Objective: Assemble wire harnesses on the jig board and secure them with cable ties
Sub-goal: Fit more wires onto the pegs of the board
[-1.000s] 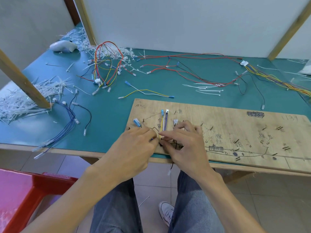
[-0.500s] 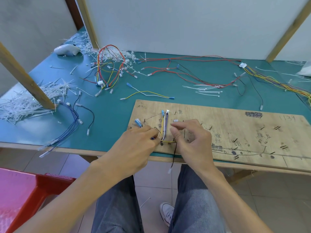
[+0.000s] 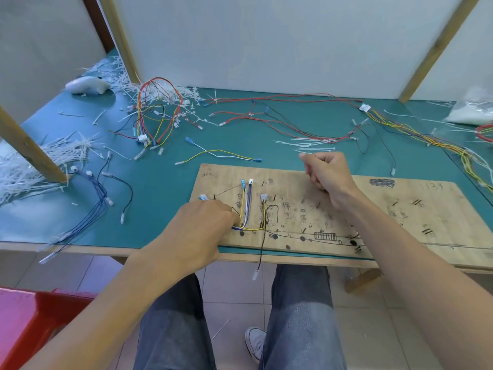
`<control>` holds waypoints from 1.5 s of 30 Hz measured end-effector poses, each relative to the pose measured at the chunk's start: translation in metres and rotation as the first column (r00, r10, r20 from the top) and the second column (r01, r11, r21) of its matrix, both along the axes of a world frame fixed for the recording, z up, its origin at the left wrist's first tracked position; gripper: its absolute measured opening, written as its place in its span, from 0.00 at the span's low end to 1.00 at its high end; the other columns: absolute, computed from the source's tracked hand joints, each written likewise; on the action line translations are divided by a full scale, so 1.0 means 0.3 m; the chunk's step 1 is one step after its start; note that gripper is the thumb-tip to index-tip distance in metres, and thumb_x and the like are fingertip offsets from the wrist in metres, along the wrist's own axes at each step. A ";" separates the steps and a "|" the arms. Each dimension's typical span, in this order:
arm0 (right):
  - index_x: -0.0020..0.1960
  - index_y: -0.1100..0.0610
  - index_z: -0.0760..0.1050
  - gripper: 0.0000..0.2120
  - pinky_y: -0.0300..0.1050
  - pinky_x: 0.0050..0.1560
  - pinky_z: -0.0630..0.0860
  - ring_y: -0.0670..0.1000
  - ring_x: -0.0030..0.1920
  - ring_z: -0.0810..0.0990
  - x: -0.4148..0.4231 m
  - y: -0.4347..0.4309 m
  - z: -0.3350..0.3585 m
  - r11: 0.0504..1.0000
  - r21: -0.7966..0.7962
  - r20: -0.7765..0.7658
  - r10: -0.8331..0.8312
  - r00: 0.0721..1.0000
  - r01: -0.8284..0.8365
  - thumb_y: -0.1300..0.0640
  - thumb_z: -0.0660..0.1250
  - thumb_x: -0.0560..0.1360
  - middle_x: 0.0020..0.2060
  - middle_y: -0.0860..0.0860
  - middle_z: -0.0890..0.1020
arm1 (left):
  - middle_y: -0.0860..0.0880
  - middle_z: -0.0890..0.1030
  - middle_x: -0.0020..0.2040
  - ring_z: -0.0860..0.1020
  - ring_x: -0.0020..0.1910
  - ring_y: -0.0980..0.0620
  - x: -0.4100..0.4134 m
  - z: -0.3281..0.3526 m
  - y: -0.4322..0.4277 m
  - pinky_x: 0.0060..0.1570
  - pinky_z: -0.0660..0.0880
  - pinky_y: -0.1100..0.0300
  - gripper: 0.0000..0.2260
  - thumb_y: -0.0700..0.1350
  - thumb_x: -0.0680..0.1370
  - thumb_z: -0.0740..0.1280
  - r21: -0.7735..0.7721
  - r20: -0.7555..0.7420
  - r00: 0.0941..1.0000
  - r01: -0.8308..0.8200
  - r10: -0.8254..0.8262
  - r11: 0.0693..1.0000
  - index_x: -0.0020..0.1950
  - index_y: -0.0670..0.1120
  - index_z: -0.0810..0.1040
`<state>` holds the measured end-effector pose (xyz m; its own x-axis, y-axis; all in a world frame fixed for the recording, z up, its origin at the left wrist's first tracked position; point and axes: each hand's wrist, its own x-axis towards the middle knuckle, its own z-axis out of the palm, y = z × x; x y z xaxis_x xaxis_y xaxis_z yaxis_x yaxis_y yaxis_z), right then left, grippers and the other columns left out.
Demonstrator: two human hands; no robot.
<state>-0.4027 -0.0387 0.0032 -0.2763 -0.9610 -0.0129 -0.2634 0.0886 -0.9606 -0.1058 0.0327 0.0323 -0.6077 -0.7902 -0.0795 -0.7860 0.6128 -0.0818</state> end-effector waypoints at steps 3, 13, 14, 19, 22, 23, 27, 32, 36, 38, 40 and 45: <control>0.26 0.56 0.70 0.25 0.34 0.27 0.63 0.45 0.24 0.60 0.004 -0.011 -0.023 0.997 -0.058 -0.050 -0.049 0.998 0.046 0.52 0.70 0.80 0.21 0.47 0.65 | 0.56 0.79 0.58 0.78 0.58 0.48 -0.002 0.002 -0.004 0.50 0.79 0.51 0.20 0.42 0.76 0.67 0.019 -0.009 1.000 -0.004 0.004 1.000 0.66 0.58 0.76; 0.26 0.53 0.58 0.24 0.43 0.31 0.58 0.49 0.28 0.55 0.049 -0.053 -0.037 0.956 -0.162 -0.107 -0.265 0.958 0.246 0.57 0.69 0.74 0.24 0.48 0.58 | 0.58 0.80 0.57 0.77 0.56 0.51 -0.008 0.037 -0.020 0.51 0.80 0.53 0.19 0.43 0.78 0.68 0.084 -0.056 0.998 0.003 0.002 0.996 0.66 0.61 0.77; 0.26 0.53 0.57 0.24 0.42 0.30 0.58 0.48 0.28 0.55 0.048 -0.051 -0.040 0.952 -0.167 -0.101 -0.277 0.956 0.258 0.57 0.68 0.74 0.23 0.46 0.57 | 0.58 0.80 0.57 0.77 0.56 0.51 -0.008 0.041 -0.020 0.52 0.80 0.53 0.20 0.43 0.78 0.68 0.099 -0.062 0.998 0.002 0.004 0.995 0.67 0.61 0.77; 0.25 0.53 0.56 0.25 0.41 0.28 0.56 0.47 0.27 0.54 0.042 -0.056 -0.048 0.943 -0.186 -0.102 -0.300 0.949 0.278 0.57 0.68 0.73 0.23 0.45 0.56 | 0.62 0.84 0.56 0.80 0.57 0.59 0.023 0.106 -0.081 0.57 0.78 0.61 0.23 0.38 0.75 0.64 0.308 -0.159 0.983 -0.038 0.091 0.951 0.65 0.59 0.80; 0.26 0.53 0.56 0.24 0.43 0.28 0.55 0.47 0.28 0.54 0.039 -0.069 -0.052 0.943 -0.189 -0.110 -0.296 0.949 0.273 0.57 0.68 0.73 0.23 0.45 0.56 | 0.61 0.86 0.44 0.83 0.47 0.65 0.004 0.169 -0.200 0.49 0.76 0.71 0.22 0.32 0.71 0.62 0.368 -0.298 0.942 -0.032 0.151 0.929 0.53 0.54 0.85; 0.26 0.53 0.56 0.24 0.43 0.29 0.54 0.47 0.28 0.54 0.037 -0.072 -0.054 0.945 -0.189 -0.118 -0.291 0.949 0.266 0.57 0.68 0.73 0.23 0.45 0.56 | 0.60 0.86 0.41 0.83 0.44 0.64 -0.016 0.189 -0.258 0.46 0.77 0.71 0.20 0.31 0.70 0.62 0.358 -0.376 0.914 -0.010 0.154 0.934 0.49 0.52 0.85; 0.29 0.54 0.55 0.22 0.45 0.30 0.52 0.48 0.30 0.53 0.029 -0.084 -0.067 0.945 -0.186 -0.115 -0.292 0.949 0.268 0.56 0.67 0.72 0.25 0.46 0.55 | 0.55 0.86 0.37 0.84 0.39 0.60 -0.126 0.198 -0.580 0.48 0.79 0.64 0.13 0.35 0.73 0.65 0.188 -0.570 0.802 -0.082 0.177 0.979 0.44 0.50 0.86; 0.30 0.56 0.55 0.22 0.47 0.31 0.53 0.49 0.31 0.54 0.019 -0.097 -0.079 0.945 -0.191 -0.126 -0.290 0.949 0.264 0.57 0.67 0.72 0.26 0.47 0.56 | 0.44 0.87 0.50 0.84 0.52 0.46 -0.262 0.103 -1.031 0.59 0.79 0.55 0.10 0.37 0.78 0.66 0.143 -0.602 0.730 -0.301 0.324 0.943 0.54 0.43 0.86; 0.31 0.55 0.54 0.23 0.46 0.30 0.52 0.48 0.31 0.54 0.011 -0.104 -0.094 0.949 -0.209 -0.157 -0.271 0.950 0.236 0.59 0.68 0.73 0.26 0.45 0.55 | 0.41 0.85 0.56 0.82 0.58 0.43 -0.313 0.011 -1.264 0.61 0.77 0.55 0.09 0.38 0.79 0.68 0.172 -0.541 0.730 -0.390 0.417 0.905 0.56 0.44 0.85; 0.31 0.53 0.54 0.24 0.45 0.30 0.52 0.47 0.31 0.54 0.010 -0.105 -0.098 0.949 -0.213 -0.162 -0.269 0.949 0.233 0.59 0.68 0.73 0.26 0.45 0.55 | 0.41 0.84 0.57 0.81 0.58 0.41 -0.338 -0.029 -1.333 0.62 0.78 0.50 0.08 0.39 0.79 0.68 0.146 -0.485 0.766 -0.405 0.422 0.903 0.55 0.46 0.84; 0.30 0.51 0.54 0.25 0.44 0.29 0.52 0.47 0.30 0.54 0.008 -0.107 -0.101 0.949 -0.209 -0.153 -0.269 0.951 0.235 0.60 0.69 0.74 0.26 0.44 0.55 | 0.42 0.83 0.57 0.81 0.57 0.39 -0.363 -0.054 -1.377 0.59 0.79 0.48 0.07 0.39 0.78 0.69 0.087 -0.435 0.797 -0.426 0.419 0.900 0.54 0.48 0.84; 0.29 0.52 0.56 0.26 0.41 0.28 0.54 0.46 0.29 0.55 0.005 -0.108 -0.106 0.944 -0.223 -0.180 -0.284 0.942 0.242 0.60 0.70 0.75 0.26 0.45 0.56 | 0.41 0.82 0.56 0.80 0.55 0.36 -0.393 -0.084 -1.449 0.53 0.78 0.48 0.06 0.40 0.80 0.68 -0.038 -0.342 0.866 -0.400 0.365 0.916 0.54 0.46 0.83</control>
<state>-0.4010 -0.0712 -0.0287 -0.4961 -0.8310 0.2516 -0.4504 -0.0014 -0.8928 -0.2237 -0.4021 0.0072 -0.2336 -0.9586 0.1629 -0.9506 0.2604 0.1688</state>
